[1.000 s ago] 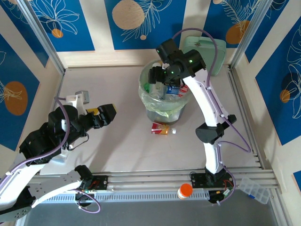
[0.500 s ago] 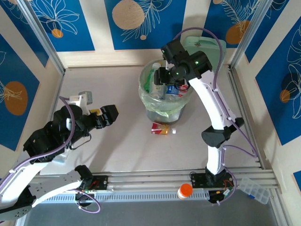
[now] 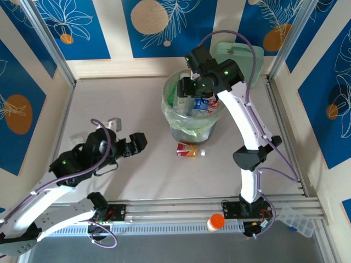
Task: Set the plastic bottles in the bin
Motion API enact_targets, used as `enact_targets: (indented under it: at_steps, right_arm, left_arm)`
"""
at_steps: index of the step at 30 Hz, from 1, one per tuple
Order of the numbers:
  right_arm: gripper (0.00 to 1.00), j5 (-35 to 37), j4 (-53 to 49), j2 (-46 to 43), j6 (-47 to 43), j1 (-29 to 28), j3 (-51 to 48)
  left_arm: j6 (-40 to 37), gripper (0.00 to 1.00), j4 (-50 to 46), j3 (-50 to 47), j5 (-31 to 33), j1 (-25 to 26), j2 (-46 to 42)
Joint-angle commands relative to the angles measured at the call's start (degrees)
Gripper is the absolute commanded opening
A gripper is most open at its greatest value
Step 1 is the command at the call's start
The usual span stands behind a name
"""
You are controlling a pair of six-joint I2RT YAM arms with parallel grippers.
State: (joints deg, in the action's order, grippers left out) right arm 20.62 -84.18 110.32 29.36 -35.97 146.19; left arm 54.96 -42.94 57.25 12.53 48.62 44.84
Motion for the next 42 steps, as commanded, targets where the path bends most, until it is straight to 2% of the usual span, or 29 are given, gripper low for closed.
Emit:
enact_targets:
  at_steps: [1, 6, 9, 13, 17, 20, 22, 24, 26, 27, 29, 31, 33, 35, 38, 42]
  right_arm:
    - [0.66, -0.4, -1.2, -7.8, 0.3, 0.7, 0.8]
    - [0.66, -5.2, 2.0, -21.0, 0.9, 4.3, -12.1]
    - [0.66, -10.6, 4.6, -30.7, 0.8, 8.1, -23.4]
    - [0.66, -14.2, 5.2, -42.6, -1.5, 11.2, -38.6]
    - [0.65, -20.4, 8.4, -54.7, -4.5, 12.6, -57.3]
    - [0.71, -23.3, 12.3, -62.6, -7.9, 11.2, -71.5]
    - [0.8, -25.5, 16.5, -66.3, -8.1, 8.1, -80.2]
    - [0.8, -30.7, 21.1, -66.3, -8.4, 7.2, -85.4]
    - [0.83, -24.7, 24.6, -64.6, -6.0, 2.4, -88.0]
    - [0.83, -23.9, 26.9, -63.4, -6.3, 0.5, -88.7]
    - [0.85, -17.6, 29.1, -60.7, -7.9, -4.9, -88.7]
    - [0.89, -10.6, 29.5, -56.9, -13.8, -10.8, -87.1]
    - [0.91, -4.6, 28.7, -53.4, -21.6, -14.4, -86.0]
    - [0.93, -4.5, 31.2, -52.2, -29.2, -13.8, -87.0]
    - [0.94, -0.3, 37.0, -51.7, -43.4, -16.7, -90.6]
    - [0.95, 5.4, 38.4, -43.7, -56.3, -17.7, -91.2]
  left_arm:
    - [11.1, 0.95, 11.0, -8.3, -2.3, 1.1, -0.7]
    - [21.2, 0.95, 27.3, -17.0, -1.0, 5.3, 5.1]
    - [23.0, 0.95, 34.9, -18.5, -0.3, 7.3, 10.9]
    - [21.4, 0.95, 33.8, -16.1, -0.6, 7.5, 16.9]
    - [22.1, 0.95, 32.1, -17.2, -1.8, 6.7, 17.6]
    - [22.4, 0.95, 27.9, -18.0, -3.8, 5.6, 16.0]
    - [22.3, 0.95, 22.4, -18.2, -5.2, 4.5, 14.0]
    - [21.8, 0.95, 17.2, -18.6, -5.9, 3.3, 10.6]
    - [21.8, 0.95, 12.2, -19.1, -6.1, 2.0, 6.3]
    - [21.8, 0.95, 9.6, -19.3, -6.1, 1.2, 3.8]
    - [21.3, 0.95, 5.3, -19.2, -6.1, -0.4, -1.0]
    - [20.4, 0.95, 0.8, -18.7, -6.4, -2.1, -5.4]
    - [19.5, 0.95, -3.1, -18.0, -6.9, -3.5, -8.5]
    - [18.5, 0.95, -5.8, -17.3, -7.6, -4.6, -10.8]
    - [17.2, 0.95, -8.6, -16.2, -9.1, -5.8, -12.9]
    - [14.5, 0.95, -10.7, -13.3, -11.6, -6.4, -13.0]
